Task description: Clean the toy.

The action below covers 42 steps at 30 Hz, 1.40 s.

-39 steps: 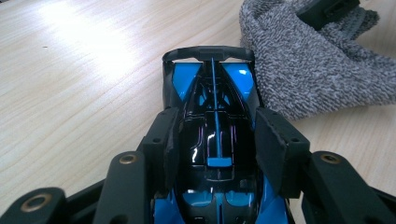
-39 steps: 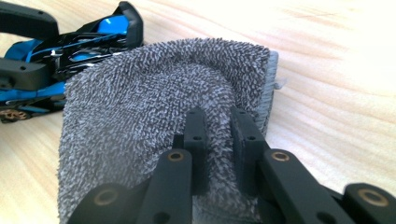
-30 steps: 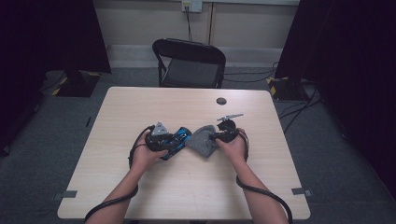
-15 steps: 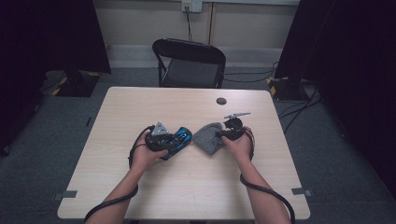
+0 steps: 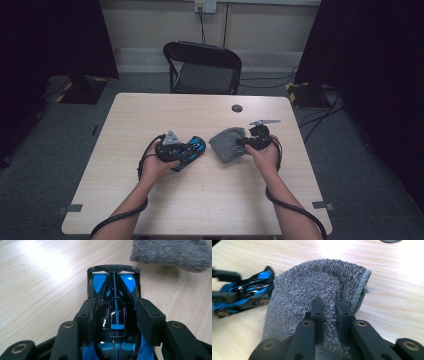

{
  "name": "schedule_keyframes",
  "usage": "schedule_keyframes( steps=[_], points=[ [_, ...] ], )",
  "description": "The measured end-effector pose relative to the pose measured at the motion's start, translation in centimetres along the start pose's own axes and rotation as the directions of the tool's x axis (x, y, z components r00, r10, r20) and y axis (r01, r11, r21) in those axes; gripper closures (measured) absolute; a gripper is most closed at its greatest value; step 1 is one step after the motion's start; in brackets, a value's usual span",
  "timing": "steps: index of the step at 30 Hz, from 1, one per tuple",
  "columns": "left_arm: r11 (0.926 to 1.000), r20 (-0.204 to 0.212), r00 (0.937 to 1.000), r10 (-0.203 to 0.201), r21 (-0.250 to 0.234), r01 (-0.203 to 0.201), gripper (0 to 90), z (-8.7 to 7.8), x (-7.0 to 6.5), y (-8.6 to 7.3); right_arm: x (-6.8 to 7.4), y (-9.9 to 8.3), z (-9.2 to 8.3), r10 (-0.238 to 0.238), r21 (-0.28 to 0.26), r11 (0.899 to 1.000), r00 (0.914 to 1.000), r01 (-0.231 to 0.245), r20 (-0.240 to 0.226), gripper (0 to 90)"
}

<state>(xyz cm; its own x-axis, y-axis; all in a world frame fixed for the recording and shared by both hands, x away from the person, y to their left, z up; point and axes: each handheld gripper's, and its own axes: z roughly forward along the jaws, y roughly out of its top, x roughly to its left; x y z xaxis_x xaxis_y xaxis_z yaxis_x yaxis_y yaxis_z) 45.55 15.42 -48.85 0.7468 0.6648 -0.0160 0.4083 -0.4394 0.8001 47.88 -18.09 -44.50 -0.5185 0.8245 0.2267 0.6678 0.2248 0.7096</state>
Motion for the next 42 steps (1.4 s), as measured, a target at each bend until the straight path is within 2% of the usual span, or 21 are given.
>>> schedule_keyframes(
  steps=[4,11,17,24,28,30,31,34,35,37,42],
  points=[
    [1.0,-0.001,1.0,0.003,-0.001,-0.003,51.5,0.0,0.0,0.0,0.8,-0.6,-0.7,-0.017,0.003,1.0,0.9995,0.017,-0.026,78.9],
    [1.0,-0.005,1.0,0.006,0.001,-0.006,51.5,0.0,-0.1,0.1,3.3,-2.4,-0.9,-0.056,0.03,0.998,0.9939,0.059,-0.095,78.9],
    [1.0,-0.003,1.0,0.002,0.0,-0.002,51.5,0.0,-0.1,0.0,6.1,-3.6,0.2,-0.088,0.063,0.993,0.9837,0.099,-0.157,78.9],
    [1.0,-0.003,1.0,0.002,0.001,-0.002,51.5,0.0,-0.1,0.0,9.4,-3.5,2.1,-0.121,0.081,0.986,0.9671,0.142,-0.224,78.8],
    [1.0,-0.003,1.0,0.0,-0.002,0.0,51.5,0.0,-0.1,0.0,10.8,-3.5,3.5,-0.125,0.09,0.985,0.9647,0.149,-0.232,78.6],
    [1.0,-0.002,1.0,0.0,-0.002,0.0,51.5,0.0,-0.1,0.0,11.1,-3.6,4.2,-0.126,0.1,0.983,0.9665,0.151,-0.224,78.6],
    [1.0,-0.002,1.0,0.0,-0.002,0.0,51.5,0.0,-0.1,0.0,11.1,-3.6,4.6,-0.125,0.107,0.983,0.9704,0.15,-0.206,78.6],
    [1.0,0.0,1.0,-0.002,-0.005,0.002,51.5,0.0,0.0,-0.1,10.8,-3.5,4.7,-0.114,0.108,0.985,0.9738,0.137,-0.197,78.6],
    [1.0,0.001,1.0,-0.004,-0.005,0.004,51.5,0.0,0.0,-0.1,10.3,-3.4,4.7,-0.112,0.106,0.986,0.9774,0.132,-0.18,78.6],
    [1.0,0.002,1.0,-0.004,-0.005,0.004,51.5,0.0,0.0,-0.1,10.1,-3.3,4.7,-0.108,0.108,0.986,0.9785,0.128,-0.176,78.6],
    [1.0,0.002,1.0,-0.003,-0.004,0.003,51.5,0.0,0.1,-0.1,8.3,-2.9,4.5,-0.084,0.103,0.99,0.9864,0.099,-0.141,78.6]
  ],
)
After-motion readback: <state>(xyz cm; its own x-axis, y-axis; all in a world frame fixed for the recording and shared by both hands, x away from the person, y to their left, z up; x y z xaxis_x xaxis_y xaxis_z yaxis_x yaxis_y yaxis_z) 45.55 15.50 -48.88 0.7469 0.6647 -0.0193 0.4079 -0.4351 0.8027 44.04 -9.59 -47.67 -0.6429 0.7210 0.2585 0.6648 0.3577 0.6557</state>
